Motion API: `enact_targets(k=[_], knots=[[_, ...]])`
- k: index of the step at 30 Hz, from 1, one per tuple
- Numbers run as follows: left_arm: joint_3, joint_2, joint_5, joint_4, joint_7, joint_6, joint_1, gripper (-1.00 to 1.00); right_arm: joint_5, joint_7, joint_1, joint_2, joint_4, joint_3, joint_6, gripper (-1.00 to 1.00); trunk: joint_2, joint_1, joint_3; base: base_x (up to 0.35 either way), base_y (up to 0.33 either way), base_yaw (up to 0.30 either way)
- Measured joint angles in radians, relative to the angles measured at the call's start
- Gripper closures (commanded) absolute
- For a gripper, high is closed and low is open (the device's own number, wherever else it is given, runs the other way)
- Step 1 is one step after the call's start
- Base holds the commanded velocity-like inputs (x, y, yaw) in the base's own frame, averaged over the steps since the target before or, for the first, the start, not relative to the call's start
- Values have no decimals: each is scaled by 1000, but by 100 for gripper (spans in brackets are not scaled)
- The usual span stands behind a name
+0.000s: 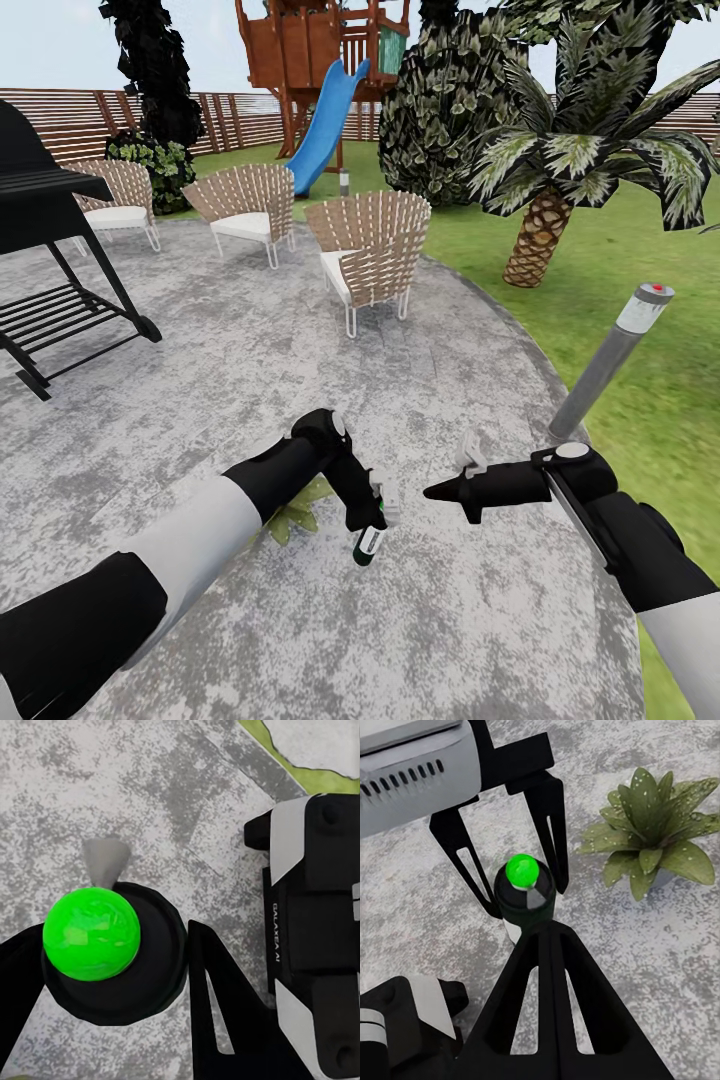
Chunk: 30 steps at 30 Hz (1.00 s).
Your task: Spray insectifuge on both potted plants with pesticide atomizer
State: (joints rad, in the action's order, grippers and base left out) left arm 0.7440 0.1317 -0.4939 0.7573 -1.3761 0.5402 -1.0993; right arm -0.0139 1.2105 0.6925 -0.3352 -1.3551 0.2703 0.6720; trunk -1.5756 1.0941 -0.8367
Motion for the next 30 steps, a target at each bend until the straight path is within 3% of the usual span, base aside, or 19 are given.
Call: enact_targets(k=[30], knots=[[0, 14, 4, 24, 1, -2, 2, 100, 0, -1, 0, 0, -6, 0, 0, 100, 0, 0, 0, 0, 0, 0]])
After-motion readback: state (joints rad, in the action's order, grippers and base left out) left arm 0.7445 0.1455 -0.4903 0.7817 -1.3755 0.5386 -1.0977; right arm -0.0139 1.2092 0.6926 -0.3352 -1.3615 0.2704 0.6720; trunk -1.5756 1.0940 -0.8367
